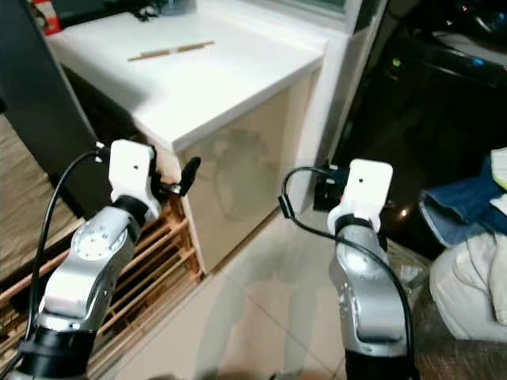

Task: Clothes washing

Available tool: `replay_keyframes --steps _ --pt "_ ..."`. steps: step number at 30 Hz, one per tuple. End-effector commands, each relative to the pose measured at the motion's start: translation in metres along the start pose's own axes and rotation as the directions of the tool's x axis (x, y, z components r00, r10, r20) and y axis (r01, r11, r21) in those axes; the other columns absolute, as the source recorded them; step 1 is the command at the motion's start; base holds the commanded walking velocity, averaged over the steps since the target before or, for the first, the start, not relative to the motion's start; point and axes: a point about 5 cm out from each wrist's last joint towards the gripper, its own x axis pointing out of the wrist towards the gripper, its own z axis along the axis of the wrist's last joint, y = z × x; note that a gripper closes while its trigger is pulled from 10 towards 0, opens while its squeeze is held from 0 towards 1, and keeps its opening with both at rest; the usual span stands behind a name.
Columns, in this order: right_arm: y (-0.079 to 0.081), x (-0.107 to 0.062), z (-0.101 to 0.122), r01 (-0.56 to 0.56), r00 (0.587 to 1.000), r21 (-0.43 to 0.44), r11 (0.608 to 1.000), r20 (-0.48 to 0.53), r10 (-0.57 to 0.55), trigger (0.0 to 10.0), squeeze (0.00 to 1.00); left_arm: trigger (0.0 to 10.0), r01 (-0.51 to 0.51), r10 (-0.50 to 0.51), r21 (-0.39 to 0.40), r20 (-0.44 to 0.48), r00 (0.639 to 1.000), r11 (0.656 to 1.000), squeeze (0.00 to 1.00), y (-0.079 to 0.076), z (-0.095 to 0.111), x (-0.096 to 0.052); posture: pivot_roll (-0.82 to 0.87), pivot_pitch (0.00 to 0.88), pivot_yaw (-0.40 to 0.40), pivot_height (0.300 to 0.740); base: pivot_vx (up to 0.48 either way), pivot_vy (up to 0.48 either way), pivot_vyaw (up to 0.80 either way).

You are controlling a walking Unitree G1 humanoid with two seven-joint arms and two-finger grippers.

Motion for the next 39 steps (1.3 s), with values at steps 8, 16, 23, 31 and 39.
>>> replay_keyframes --steps 8,16,23,31,39 --pt "-0.005 -0.003 -0.017 -0.028 0.996 0.003 1.0 -0.086 0.028 10.0 0.0 10.0 0.036 -0.036 0.011 0.044 0.998 0.999 0.0 -0.004 0.007 0.002 0.03 0.0 0.034 0.74 0.0 0.045 -0.8" --pt "-0.005 -0.006 -0.022 -0.04 0.993 -0.009 0.999 -0.112 0.038 10.0 0.0 10.0 0.022 -0.023 0.023 0.041 0.999 1.0 0.0 -0.002 0.006 0.003 0.02 0.0 0.036 0.74 0.0 0.48 -0.8" --pt "-0.008 -0.005 -0.028 -0.009 0.987 -0.02 1.0 -0.162 0.006 10.0 0.0 10.0 0.02 -0.021 0.089 0.015 1.0 0.996 0.0 -0.001 0.004 0.006 0.02 0.0 0.042 0.74 0.0 0.249 -0.8" --pt "-0.008 0.0 -0.025 -0.007 0.986 -0.047 0.999 -0.167 -0.001 10.0 0.0 10.0 -0.018 0.018 -0.02 0.008 1.0 1.0 0.0 0.004 0.004 0.007 0.03 0.0 0.034 0.74 0.0 -0.3 -0.15" --pt "0.014 0.013 0.007 -0.135 0.99 -0.024 0.991 -0.048 0.134 10.0 0.0 10.0 -0.093 0.094 -0.025 0.037 0.995 0.995 0.0 0.014 0.015 0.008 0.06 0.0 -0.004 0.74 0.0 0.0 0.0"
